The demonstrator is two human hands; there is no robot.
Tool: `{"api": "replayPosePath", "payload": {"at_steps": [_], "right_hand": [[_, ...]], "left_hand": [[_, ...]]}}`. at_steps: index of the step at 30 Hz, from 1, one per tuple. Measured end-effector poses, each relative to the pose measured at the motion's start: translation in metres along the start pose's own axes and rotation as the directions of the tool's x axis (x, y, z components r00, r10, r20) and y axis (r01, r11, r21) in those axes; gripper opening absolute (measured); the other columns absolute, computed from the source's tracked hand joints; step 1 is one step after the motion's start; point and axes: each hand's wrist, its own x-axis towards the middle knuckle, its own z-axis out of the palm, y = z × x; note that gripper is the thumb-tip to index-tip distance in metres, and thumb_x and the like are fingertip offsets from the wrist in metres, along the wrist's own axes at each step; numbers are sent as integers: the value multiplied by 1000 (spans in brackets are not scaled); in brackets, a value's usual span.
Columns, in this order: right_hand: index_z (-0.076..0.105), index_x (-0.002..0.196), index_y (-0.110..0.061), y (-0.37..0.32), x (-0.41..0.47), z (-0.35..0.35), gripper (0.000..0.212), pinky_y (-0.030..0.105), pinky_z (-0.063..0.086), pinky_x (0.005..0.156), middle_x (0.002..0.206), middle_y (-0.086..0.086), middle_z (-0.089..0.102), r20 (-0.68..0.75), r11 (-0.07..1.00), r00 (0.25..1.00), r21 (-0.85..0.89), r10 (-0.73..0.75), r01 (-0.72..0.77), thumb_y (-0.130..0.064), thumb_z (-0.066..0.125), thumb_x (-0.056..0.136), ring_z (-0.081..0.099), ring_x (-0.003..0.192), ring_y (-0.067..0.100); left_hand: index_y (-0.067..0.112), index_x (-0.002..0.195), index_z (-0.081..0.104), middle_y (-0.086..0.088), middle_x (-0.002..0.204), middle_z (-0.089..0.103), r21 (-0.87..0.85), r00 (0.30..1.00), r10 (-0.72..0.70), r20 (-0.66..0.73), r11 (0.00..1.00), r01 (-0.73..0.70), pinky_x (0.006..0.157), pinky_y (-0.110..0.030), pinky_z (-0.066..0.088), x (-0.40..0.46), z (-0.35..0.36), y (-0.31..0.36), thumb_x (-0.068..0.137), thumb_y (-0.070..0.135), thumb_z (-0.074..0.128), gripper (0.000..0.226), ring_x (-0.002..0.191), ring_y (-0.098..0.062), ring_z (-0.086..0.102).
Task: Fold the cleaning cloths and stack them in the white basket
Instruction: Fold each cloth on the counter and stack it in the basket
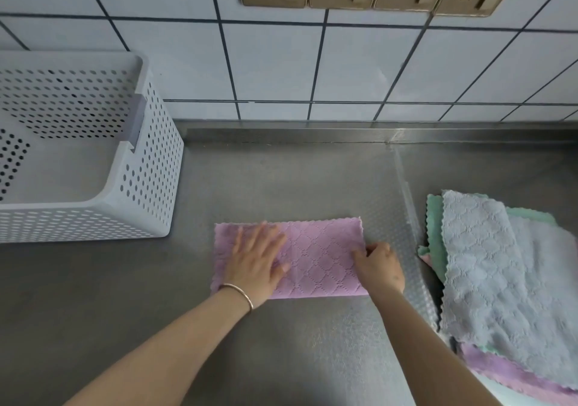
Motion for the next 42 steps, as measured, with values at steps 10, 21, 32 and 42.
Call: {"api": "replayPosePath", "payload": {"at_steps": [10,21,32,42], "right_hand": [[50,81,-17,9,-21,-4,9,29,40,65,78,1,51,220,997,975,72,-11,-5,-26,50,80,49,77,21],[62,74,-16,-46,-100,11,14,23,34,40,65,-3,59,-398,724,639,-103,-658,682,-25,52,72,56,49,21],[42,133,-15,-56,-107,71,92,35,49,95,138,7,50,-82,502,508,-351,-857,790,-23,74,46,41,125,22],[37,134,-12,-46,-92,97,72,39,52,91,138,5,51,45,456,509,-383,-859,803,-22,49,64,34,130,18]], "left_hand": [[27,146,-18,-2,148,-37,118,909,137,395,973,-198,111,-58,-14,16,19,18,64,83,10,103,135,-25,-36],[15,75,65,1,74,68,-813,875,-204,439,325,484,70,-13,44,30,-73,41,94,33,48,31,75,-4,63],[11,110,60,-7,106,64,-766,794,-478,377,321,557,86,-30,45,0,-56,-37,91,18,52,22,99,-26,59],[17,132,46,-5,122,61,-698,672,-629,390,273,662,99,-35,44,-13,-6,-56,81,22,65,54,111,-26,58]]}}
